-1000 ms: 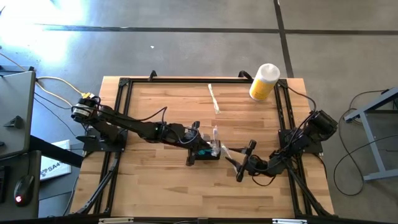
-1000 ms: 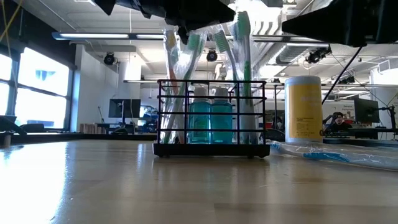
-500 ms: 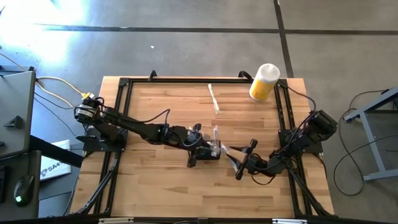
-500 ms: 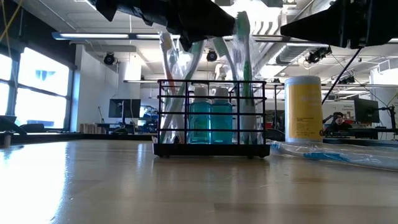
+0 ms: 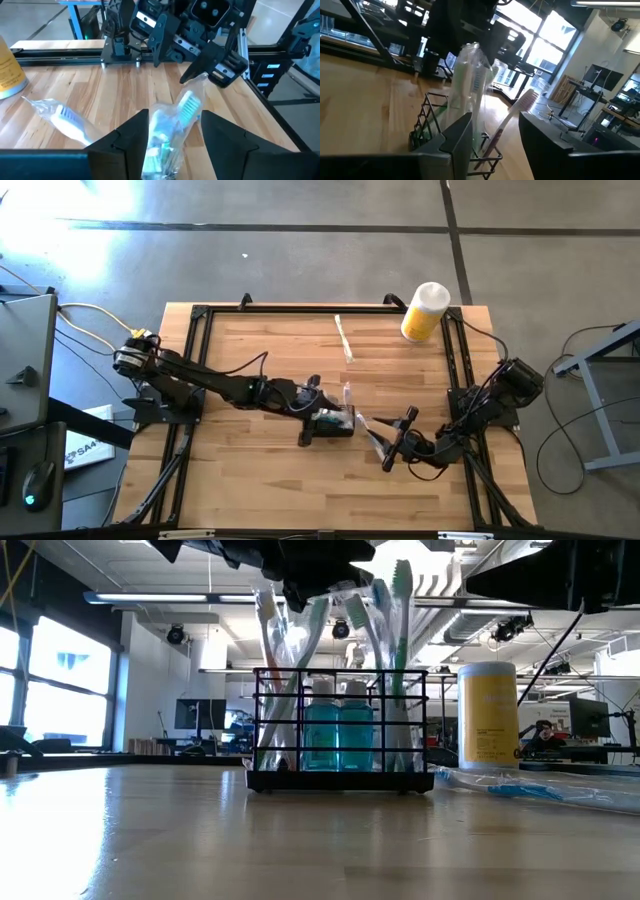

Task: Pick & Place toothbrushing station
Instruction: Put the blue toothbrush into the wire organizer

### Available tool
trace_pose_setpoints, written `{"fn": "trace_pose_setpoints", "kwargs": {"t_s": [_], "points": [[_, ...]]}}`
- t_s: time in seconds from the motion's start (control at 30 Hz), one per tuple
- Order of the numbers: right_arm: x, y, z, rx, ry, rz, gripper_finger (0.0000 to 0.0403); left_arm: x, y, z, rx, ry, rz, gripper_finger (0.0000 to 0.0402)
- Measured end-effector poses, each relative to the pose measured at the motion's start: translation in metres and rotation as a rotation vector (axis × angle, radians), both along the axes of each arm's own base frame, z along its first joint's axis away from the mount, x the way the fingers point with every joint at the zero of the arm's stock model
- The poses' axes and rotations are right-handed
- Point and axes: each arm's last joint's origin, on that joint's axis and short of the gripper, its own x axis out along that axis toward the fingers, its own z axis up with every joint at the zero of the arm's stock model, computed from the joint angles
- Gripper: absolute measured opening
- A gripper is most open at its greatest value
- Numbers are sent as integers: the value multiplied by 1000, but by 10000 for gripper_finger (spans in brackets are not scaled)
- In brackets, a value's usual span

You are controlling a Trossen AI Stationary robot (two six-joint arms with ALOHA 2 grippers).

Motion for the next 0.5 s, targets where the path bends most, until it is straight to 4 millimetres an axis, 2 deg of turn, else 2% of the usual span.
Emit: {"fn": "trace_pose_setpoints", "kwargs": {"t_s": [0.17,0.33,0.5], "points": [[-4,4,0,25,-9,2,152,0,0,-2,3,17,0,177],[-9,9,-1,141,-56,34,152,-4,-1,3,3,6,-4,177],[-13,16,-13,283,-49,100,152,-10,-19,14,60,-20,-62,177]]}}
